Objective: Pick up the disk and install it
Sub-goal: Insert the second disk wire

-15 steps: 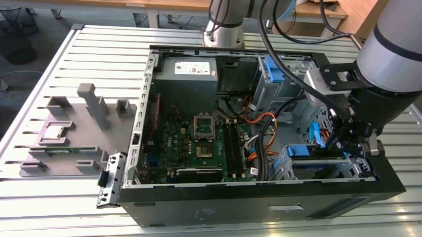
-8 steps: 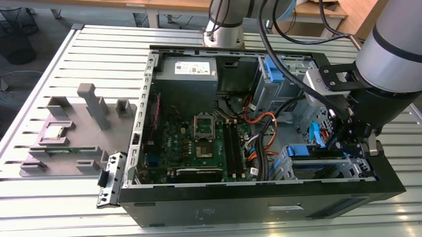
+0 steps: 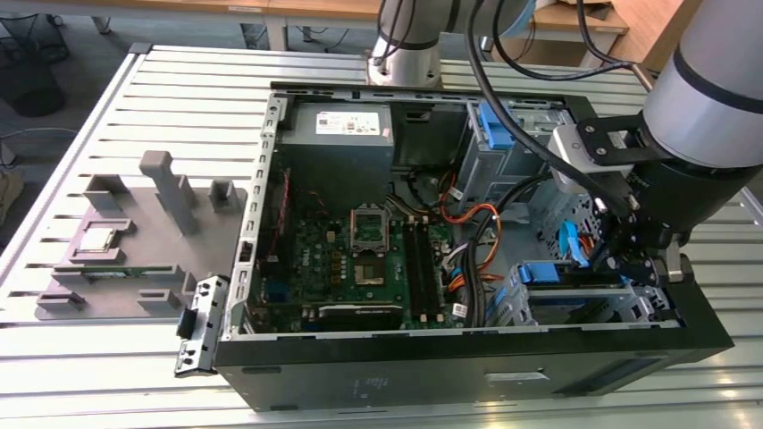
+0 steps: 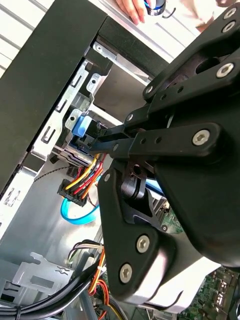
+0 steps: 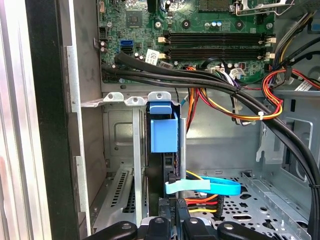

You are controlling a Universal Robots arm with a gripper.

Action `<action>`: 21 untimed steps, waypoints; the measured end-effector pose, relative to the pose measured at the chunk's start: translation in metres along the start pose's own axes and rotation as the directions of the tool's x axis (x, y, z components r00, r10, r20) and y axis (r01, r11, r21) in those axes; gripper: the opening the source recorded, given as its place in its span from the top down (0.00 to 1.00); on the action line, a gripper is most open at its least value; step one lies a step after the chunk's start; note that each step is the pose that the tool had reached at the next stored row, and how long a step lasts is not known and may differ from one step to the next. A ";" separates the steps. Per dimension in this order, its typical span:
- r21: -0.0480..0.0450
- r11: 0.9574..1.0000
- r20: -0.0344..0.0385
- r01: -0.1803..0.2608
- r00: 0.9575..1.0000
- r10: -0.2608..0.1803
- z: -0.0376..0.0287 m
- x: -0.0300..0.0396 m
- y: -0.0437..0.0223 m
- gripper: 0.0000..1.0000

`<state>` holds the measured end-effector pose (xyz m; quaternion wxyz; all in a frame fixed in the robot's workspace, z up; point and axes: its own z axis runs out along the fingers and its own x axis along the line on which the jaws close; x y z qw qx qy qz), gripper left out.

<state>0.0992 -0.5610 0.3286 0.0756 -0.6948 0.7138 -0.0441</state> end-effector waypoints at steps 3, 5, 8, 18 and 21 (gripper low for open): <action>0.000 1.000 0.000 0.000 1.000 0.000 -0.0002 0.0000 0.0000 0.83; 0.000 1.000 0.001 0.000 1.000 0.000 -0.0007 0.0000 -0.0001 0.83; 0.000 1.000 0.001 0.000 1.000 0.000 -0.0017 -0.0001 -0.0003 0.83; 0.000 1.000 0.002 0.000 1.000 0.000 -0.0036 -0.0001 -0.0006 0.83; 0.000 1.000 0.004 -0.001 1.000 0.001 -0.0035 -0.0002 -0.0006 0.83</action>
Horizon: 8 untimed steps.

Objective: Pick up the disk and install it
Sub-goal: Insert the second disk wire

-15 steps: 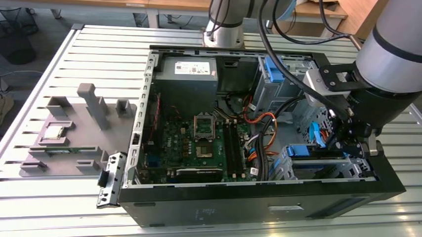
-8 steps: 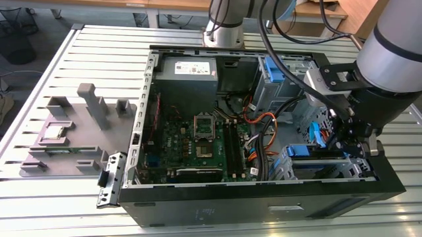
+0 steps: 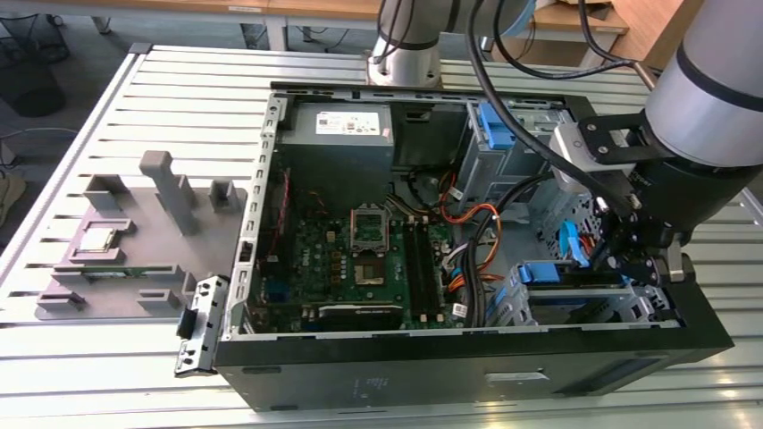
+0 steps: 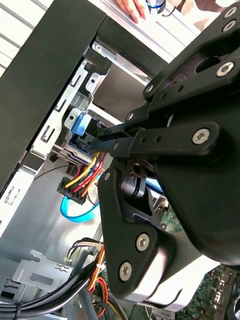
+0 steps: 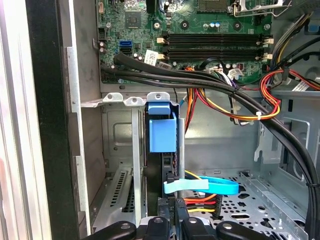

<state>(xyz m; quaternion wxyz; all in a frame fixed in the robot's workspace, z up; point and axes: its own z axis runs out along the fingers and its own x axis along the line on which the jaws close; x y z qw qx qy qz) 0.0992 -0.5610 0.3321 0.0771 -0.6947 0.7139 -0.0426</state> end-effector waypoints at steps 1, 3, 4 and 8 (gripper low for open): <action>0.000 1.000 0.000 0.000 1.000 0.000 0.0000 0.0000 0.0000 0.83; 0.000 1.000 0.000 0.000 1.000 0.000 0.0000 0.0000 0.0000 0.83; 0.000 1.000 0.000 0.000 1.000 0.000 0.0001 0.0000 0.0000 0.83; 0.000 1.000 0.001 0.000 1.000 0.000 0.0003 0.0001 0.0001 0.83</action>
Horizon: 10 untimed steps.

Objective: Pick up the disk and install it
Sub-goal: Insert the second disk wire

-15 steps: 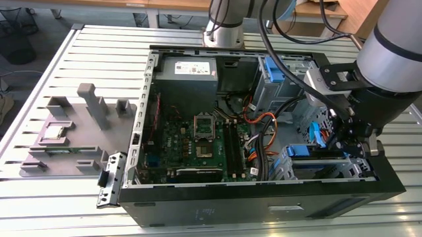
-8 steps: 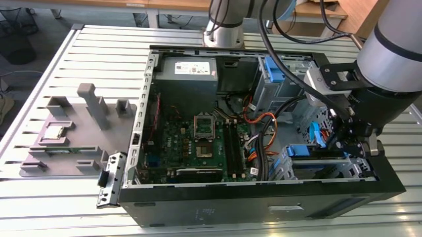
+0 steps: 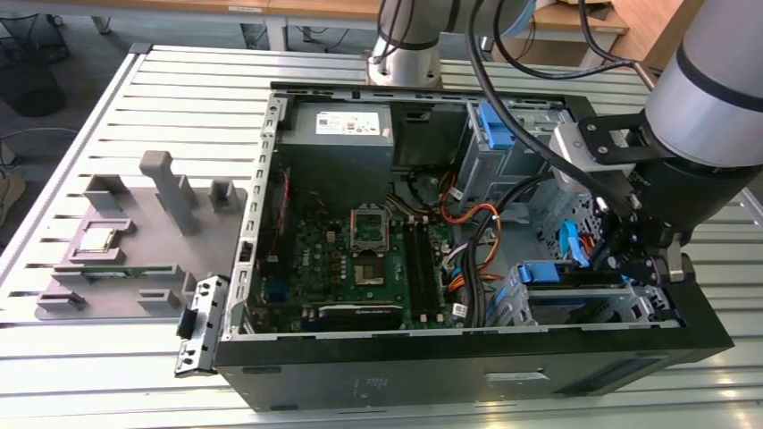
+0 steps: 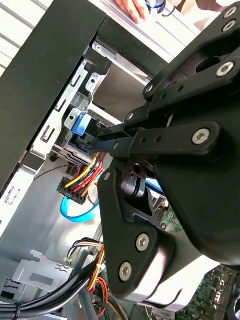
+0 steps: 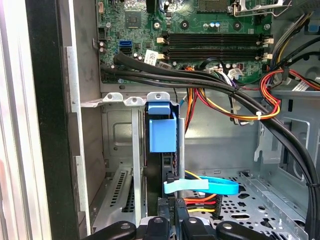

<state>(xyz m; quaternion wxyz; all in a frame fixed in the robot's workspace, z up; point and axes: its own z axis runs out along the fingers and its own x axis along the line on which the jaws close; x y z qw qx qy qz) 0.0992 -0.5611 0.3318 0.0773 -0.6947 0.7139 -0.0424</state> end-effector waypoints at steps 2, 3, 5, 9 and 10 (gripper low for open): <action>0.000 1.000 0.000 0.000 1.000 0.000 0.0004 0.0000 0.0001 0.83; 0.000 1.000 0.000 0.000 1.000 0.000 0.0006 0.0000 0.0001 0.83; 0.000 1.000 0.000 0.000 1.000 0.000 0.0012 0.0000 0.0003 0.83; 0.000 1.000 0.000 0.000 1.000 0.000 0.0020 0.0001 0.0006 0.83; 0.000 1.000 0.000 0.000 1.000 0.000 0.0022 0.0002 0.0007 0.83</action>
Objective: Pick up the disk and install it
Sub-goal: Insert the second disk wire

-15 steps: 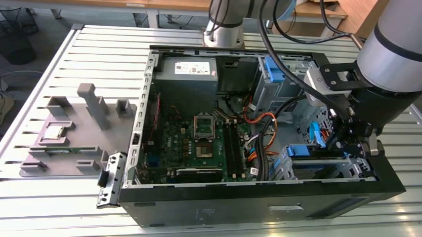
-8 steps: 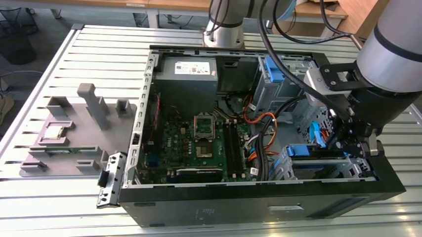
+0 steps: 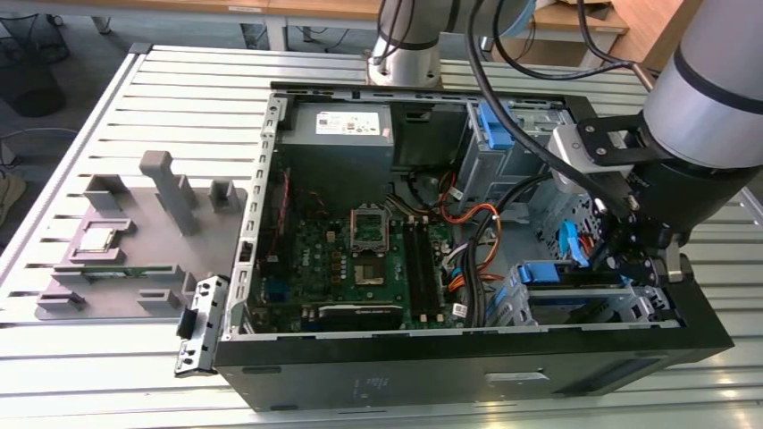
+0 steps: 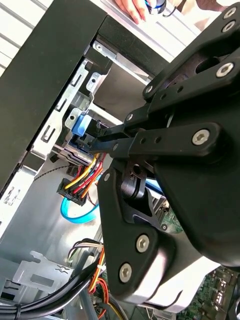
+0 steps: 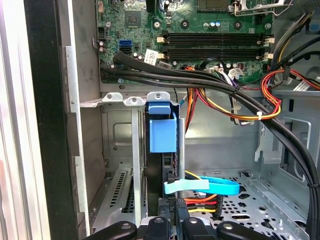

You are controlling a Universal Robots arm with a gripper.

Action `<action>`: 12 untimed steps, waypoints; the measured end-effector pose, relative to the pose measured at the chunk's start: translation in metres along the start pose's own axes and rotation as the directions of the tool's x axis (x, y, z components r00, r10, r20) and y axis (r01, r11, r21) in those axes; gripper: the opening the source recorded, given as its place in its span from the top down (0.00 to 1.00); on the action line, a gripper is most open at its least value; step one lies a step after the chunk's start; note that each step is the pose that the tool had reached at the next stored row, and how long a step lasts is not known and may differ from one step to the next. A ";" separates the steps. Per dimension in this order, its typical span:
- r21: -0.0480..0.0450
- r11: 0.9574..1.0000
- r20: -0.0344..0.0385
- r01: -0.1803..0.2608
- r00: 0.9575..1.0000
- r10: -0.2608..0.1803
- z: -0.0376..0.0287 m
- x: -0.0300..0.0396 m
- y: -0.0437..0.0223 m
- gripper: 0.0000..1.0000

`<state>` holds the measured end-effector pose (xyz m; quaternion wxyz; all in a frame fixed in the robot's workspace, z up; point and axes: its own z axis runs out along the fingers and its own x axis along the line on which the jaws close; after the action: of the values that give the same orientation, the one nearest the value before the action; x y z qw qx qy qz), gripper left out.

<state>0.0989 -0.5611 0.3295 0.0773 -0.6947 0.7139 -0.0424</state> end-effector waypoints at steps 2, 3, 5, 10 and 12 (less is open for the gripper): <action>0.000 1.000 0.000 0.000 1.000 0.000 0.0001 0.0000 0.0000 0.83; 0.000 1.000 0.000 0.000 1.000 0.000 0.0001 0.0000 0.0000 0.83; 0.000 1.000 0.001 0.000 1.000 0.000 0.0001 0.0000 0.0000 0.83; 0.000 1.000 0.001 0.000 1.000 0.000 -0.0002 -0.0001 0.0000 0.83; 0.000 1.000 0.001 0.000 1.000 0.000 -0.0005 -0.0001 -0.0001 0.83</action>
<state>0.0989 -0.5610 0.3300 0.0777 -0.6947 0.7139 -0.0420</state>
